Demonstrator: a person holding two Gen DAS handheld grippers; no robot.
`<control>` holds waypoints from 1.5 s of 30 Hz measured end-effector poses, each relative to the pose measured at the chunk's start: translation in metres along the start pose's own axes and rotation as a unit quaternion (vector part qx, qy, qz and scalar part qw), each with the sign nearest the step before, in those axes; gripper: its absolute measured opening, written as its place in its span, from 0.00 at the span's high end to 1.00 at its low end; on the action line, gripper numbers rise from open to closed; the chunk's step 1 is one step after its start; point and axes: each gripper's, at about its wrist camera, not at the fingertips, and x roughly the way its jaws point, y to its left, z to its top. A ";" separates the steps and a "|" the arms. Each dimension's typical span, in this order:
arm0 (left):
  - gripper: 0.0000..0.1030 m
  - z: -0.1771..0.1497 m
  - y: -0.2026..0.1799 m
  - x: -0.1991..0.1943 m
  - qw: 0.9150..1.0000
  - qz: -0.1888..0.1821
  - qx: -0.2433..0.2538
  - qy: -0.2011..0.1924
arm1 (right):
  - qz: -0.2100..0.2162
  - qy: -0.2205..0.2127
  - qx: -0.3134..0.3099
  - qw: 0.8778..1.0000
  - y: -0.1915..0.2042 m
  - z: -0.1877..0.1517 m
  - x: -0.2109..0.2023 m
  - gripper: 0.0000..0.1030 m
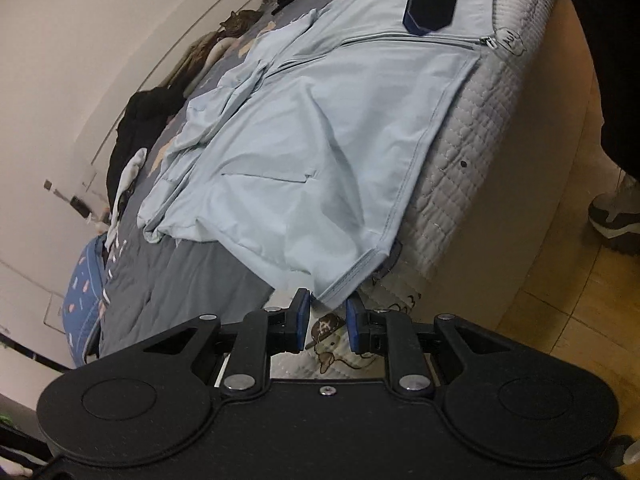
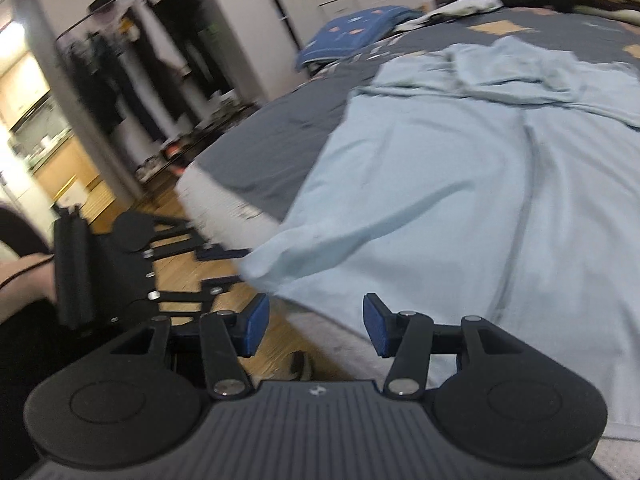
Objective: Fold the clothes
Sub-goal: 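Grasp the jacket hem with the left gripper and pull it taut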
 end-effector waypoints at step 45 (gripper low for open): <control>0.89 -0.021 0.095 0.007 0.867 -0.105 -0.477 0.095 | -0.172 -0.045 0.017 0.984 -0.046 0.005 -0.050 0.51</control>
